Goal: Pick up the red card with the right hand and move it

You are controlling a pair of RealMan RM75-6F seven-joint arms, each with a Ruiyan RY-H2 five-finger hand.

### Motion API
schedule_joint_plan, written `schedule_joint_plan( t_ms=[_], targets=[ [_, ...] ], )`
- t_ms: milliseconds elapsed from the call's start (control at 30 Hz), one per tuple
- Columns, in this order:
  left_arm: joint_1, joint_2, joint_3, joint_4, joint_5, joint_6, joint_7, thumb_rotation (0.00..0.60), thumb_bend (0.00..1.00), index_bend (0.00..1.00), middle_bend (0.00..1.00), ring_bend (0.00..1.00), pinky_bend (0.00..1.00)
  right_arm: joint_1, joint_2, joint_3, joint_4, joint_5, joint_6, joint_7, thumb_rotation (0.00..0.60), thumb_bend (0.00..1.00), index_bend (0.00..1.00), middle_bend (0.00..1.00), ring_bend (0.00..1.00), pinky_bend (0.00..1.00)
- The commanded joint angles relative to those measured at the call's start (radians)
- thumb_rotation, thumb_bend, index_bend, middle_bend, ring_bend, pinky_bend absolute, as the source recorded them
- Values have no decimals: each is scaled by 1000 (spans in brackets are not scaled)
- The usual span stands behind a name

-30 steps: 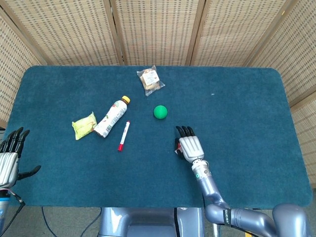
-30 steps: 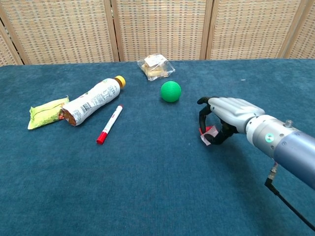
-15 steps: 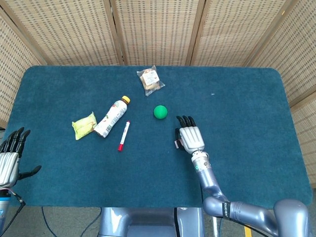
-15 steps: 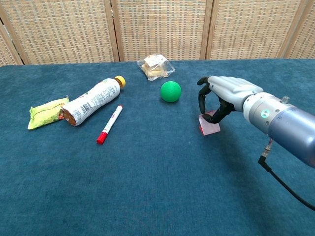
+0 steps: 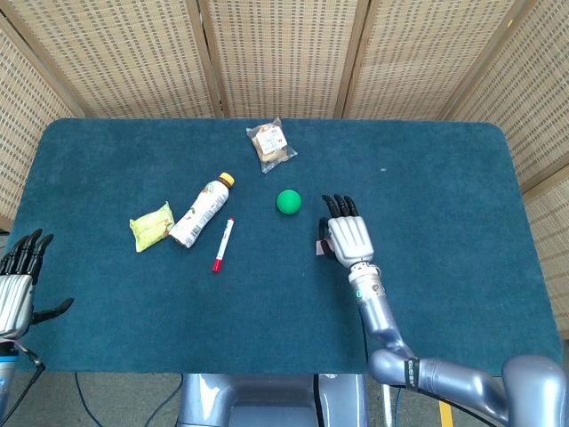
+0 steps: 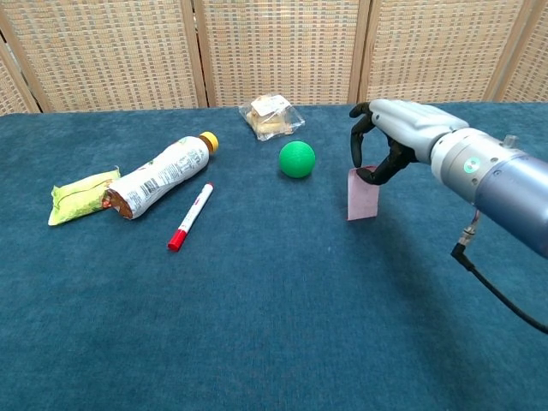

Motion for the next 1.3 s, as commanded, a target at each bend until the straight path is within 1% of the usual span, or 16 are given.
schedule_joint_plan(
  t_ms=[33, 233, 367, 467, 567, 767, 933, 1000, 1133, 1300],
  targets=[
    [1, 1, 1, -1, 2, 1, 0, 600, 57, 0, 0, 0, 132, -2, 18, 4, -18, 4, 7, 3, 600, 547, 720, 155, 0, 0],
    [2, 1, 1, -3, 6, 5, 0, 600, 57, 0, 0, 0, 133, -17, 53, 10, -60, 7, 21, 31, 600, 548, 718, 155, 0, 0],
    [1, 0, 2, -2, 6, 4, 2, 600, 57, 0, 0, 0, 133, -46, 108, 2, -116, -12, 29, 81, 600, 549, 717, 155, 0, 0],
    [3, 0, 2, -4, 8, 8, 2, 600, 57, 0, 0, 0, 133, -75, 147, -2, -161, -21, 29, 150, 600, 547, 717, 156, 0, 0],
    [5, 2, 4, -8, 17, 16, 5, 600, 57, 0, 0, 0, 133, -122, 197, -4, -225, -27, 12, 280, 600, 545, 717, 157, 0, 0],
    [10, 2, 9, -13, 35, 30, 6, 600, 56, 0, 0, 0, 132, -225, 308, -66, -318, -141, -9, 540, 600, 544, 717, 157, 0, 0],
    [14, 2, 14, -17, 50, 42, 12, 600, 56, 0, 0, 0, 133, -296, 400, -143, -391, -281, -22, 753, 600, 543, 717, 156, 0, 0],
    [15, 1, 15, -19, 55, 45, 16, 600, 56, 0, 0, 0, 133, -319, 432, -183, -411, -358, -17, 831, 600, 543, 717, 156, 0, 0],
    [18, 0, 19, -21, 65, 51, 21, 600, 57, 0, 0, 0, 132, -345, 458, -241, -421, -468, 11, 907, 600, 540, 717, 153, 0, 0],
    [20, -1, 21, -21, 71, 55, 23, 600, 57, 0, 0, 0, 132, -358, 473, -288, -447, -558, 40, 966, 600, 540, 716, 151, 0, 0]
  ],
)
